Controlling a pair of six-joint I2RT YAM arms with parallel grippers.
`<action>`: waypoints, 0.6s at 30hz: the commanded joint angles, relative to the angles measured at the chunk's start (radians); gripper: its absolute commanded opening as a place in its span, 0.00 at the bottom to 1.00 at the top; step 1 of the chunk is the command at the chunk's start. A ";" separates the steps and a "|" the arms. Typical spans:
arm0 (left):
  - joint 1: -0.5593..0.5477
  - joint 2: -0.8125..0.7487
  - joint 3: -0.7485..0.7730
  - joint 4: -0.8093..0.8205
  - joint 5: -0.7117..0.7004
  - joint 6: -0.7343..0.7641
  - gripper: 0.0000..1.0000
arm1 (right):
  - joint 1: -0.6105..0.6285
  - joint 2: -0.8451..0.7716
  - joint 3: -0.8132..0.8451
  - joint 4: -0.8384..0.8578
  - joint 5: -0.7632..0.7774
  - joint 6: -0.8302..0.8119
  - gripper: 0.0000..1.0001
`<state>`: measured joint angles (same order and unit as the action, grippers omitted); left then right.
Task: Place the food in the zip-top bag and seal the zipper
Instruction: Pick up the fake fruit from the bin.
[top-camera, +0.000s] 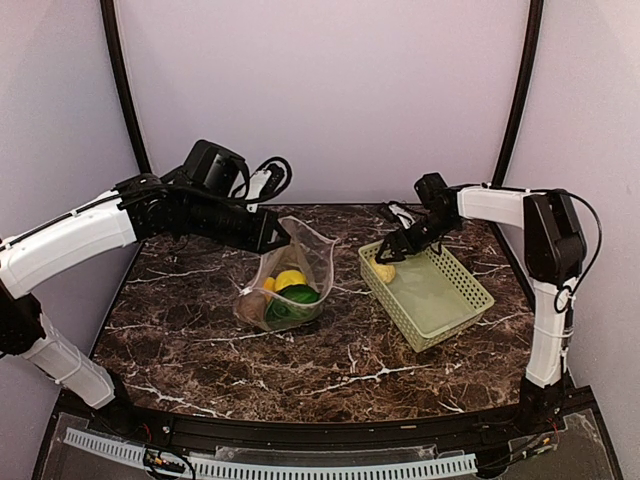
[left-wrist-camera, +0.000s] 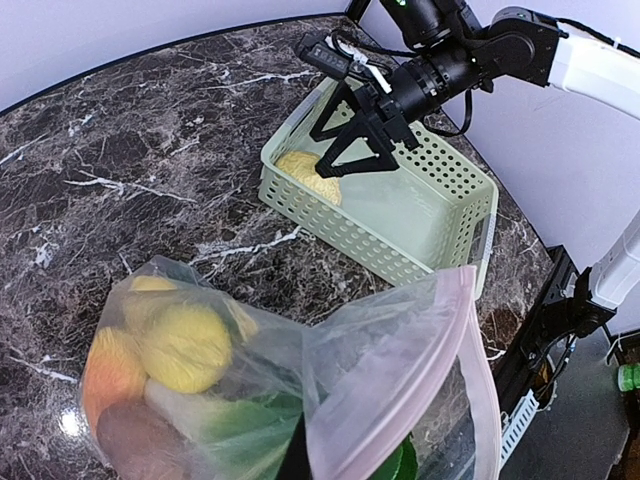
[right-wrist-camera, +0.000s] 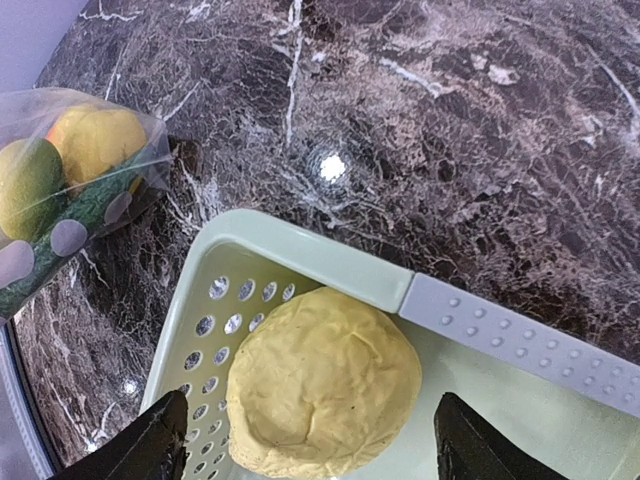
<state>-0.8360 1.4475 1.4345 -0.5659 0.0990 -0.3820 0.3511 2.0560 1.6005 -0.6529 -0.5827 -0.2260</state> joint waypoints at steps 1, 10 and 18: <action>0.006 0.000 -0.020 0.011 0.016 -0.012 0.01 | 0.021 0.041 0.015 -0.023 0.001 -0.013 0.82; 0.005 -0.004 -0.028 0.010 0.019 -0.014 0.01 | 0.033 0.076 0.031 -0.044 0.013 -0.019 0.81; 0.006 -0.008 -0.041 0.017 0.020 -0.016 0.01 | 0.032 0.067 0.029 -0.044 0.048 -0.025 0.65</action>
<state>-0.8360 1.4475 1.4151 -0.5529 0.1158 -0.3912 0.3779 2.1197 1.6066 -0.6895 -0.5652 -0.2401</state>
